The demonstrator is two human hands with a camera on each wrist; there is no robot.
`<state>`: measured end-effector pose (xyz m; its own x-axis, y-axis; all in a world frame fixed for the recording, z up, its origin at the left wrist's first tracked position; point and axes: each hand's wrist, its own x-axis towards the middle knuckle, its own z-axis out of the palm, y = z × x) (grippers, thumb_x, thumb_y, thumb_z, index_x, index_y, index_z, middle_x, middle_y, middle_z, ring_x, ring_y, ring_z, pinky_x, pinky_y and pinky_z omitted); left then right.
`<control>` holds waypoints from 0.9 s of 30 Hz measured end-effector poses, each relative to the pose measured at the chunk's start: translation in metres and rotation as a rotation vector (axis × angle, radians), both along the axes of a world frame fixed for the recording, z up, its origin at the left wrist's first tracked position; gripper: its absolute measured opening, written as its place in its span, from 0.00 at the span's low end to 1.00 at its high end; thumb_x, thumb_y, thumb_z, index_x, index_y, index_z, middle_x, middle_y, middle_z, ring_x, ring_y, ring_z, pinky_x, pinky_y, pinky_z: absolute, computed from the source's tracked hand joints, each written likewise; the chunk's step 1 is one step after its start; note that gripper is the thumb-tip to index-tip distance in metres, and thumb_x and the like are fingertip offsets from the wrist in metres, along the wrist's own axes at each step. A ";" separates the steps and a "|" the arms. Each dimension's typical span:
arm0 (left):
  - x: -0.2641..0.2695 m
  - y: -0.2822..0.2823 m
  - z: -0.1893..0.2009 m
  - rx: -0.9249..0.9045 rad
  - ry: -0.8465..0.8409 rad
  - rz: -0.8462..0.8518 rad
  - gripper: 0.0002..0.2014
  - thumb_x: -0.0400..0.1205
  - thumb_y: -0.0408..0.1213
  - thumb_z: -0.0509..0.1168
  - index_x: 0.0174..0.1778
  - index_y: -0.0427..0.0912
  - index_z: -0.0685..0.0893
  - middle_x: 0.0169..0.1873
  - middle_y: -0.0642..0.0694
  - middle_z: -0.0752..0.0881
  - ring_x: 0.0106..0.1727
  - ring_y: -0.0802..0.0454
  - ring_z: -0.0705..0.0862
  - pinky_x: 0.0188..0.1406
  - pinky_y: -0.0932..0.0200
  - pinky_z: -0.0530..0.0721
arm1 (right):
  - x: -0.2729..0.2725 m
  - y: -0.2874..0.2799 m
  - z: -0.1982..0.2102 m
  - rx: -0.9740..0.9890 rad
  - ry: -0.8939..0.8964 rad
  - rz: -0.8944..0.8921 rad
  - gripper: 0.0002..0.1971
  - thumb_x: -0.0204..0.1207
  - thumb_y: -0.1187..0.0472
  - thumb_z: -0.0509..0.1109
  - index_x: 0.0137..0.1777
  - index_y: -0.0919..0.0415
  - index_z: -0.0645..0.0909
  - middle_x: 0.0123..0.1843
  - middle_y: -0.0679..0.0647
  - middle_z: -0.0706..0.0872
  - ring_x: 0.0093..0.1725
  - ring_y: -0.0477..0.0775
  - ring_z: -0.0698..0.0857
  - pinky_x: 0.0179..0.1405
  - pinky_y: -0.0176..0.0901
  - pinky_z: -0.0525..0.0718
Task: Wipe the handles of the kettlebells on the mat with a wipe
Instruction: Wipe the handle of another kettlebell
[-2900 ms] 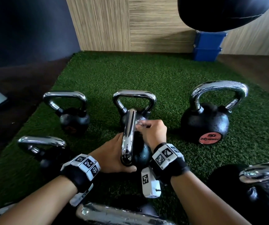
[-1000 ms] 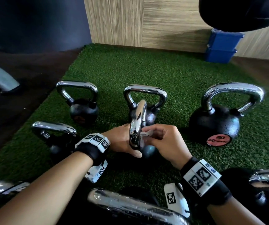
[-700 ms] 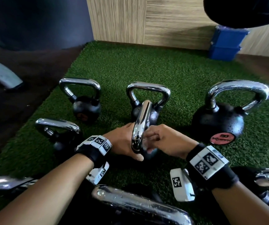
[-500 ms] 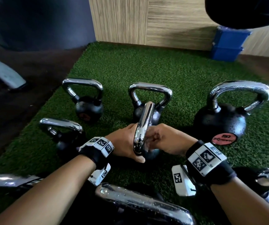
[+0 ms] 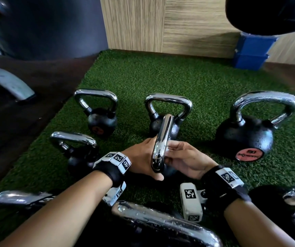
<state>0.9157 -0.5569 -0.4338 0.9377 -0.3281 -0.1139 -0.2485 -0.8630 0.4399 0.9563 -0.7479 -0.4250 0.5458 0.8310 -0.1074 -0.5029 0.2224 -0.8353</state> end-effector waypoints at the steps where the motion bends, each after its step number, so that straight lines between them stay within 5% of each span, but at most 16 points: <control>1: -0.001 0.000 0.000 -0.006 -0.003 -0.001 0.57 0.64 0.54 0.85 0.87 0.63 0.60 0.85 0.55 0.61 0.85 0.50 0.61 0.84 0.47 0.71 | 0.001 0.001 -0.002 0.003 0.015 0.000 0.20 0.73 0.75 0.71 0.65 0.79 0.77 0.48 0.64 0.89 0.45 0.57 0.88 0.53 0.48 0.85; 4: -0.001 -0.002 0.000 0.012 0.018 0.018 0.58 0.62 0.56 0.84 0.87 0.66 0.58 0.85 0.58 0.61 0.85 0.51 0.61 0.82 0.47 0.72 | 0.002 -0.002 -0.007 -0.027 0.054 0.010 0.32 0.67 0.68 0.77 0.71 0.80 0.74 0.49 0.66 0.85 0.46 0.58 0.83 0.48 0.44 0.85; 9: 0.000 -0.002 -0.001 0.007 0.060 0.077 0.62 0.62 0.56 0.85 0.89 0.60 0.55 0.86 0.56 0.62 0.86 0.52 0.60 0.83 0.46 0.72 | 0.006 -0.002 -0.014 0.047 0.185 -0.052 0.11 0.76 0.73 0.68 0.55 0.70 0.88 0.43 0.60 0.89 0.38 0.49 0.88 0.41 0.37 0.90; 17: -0.002 0.000 -0.006 -0.043 -0.006 0.040 0.56 0.62 0.54 0.85 0.86 0.58 0.64 0.82 0.57 0.65 0.83 0.55 0.61 0.83 0.51 0.70 | 0.001 0.006 -0.007 0.112 0.227 -0.081 0.19 0.74 0.78 0.65 0.65 0.73 0.80 0.48 0.63 0.91 0.43 0.53 0.92 0.46 0.38 0.92; 22: 0.000 0.003 -0.013 -0.067 -0.039 0.023 0.56 0.62 0.55 0.85 0.85 0.57 0.64 0.82 0.58 0.65 0.84 0.56 0.60 0.82 0.55 0.70 | 0.000 0.010 -0.010 0.145 0.238 -0.098 0.18 0.75 0.77 0.66 0.65 0.73 0.81 0.50 0.63 0.90 0.45 0.53 0.91 0.53 0.38 0.89; 27: -0.001 0.003 -0.012 -0.056 -0.006 0.067 0.57 0.57 0.65 0.79 0.83 0.55 0.67 0.79 0.53 0.67 0.80 0.56 0.63 0.79 0.56 0.72 | 0.003 0.018 -0.007 0.153 0.179 -0.200 0.13 0.73 0.75 0.67 0.57 0.70 0.81 0.45 0.61 0.92 0.41 0.52 0.92 0.48 0.39 0.90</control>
<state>0.9149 -0.5543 -0.4454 0.9583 -0.2706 -0.0919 -0.1938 -0.8519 0.4866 0.9589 -0.7294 -0.4323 0.6839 0.7229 -0.0982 -0.5724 0.4483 -0.6866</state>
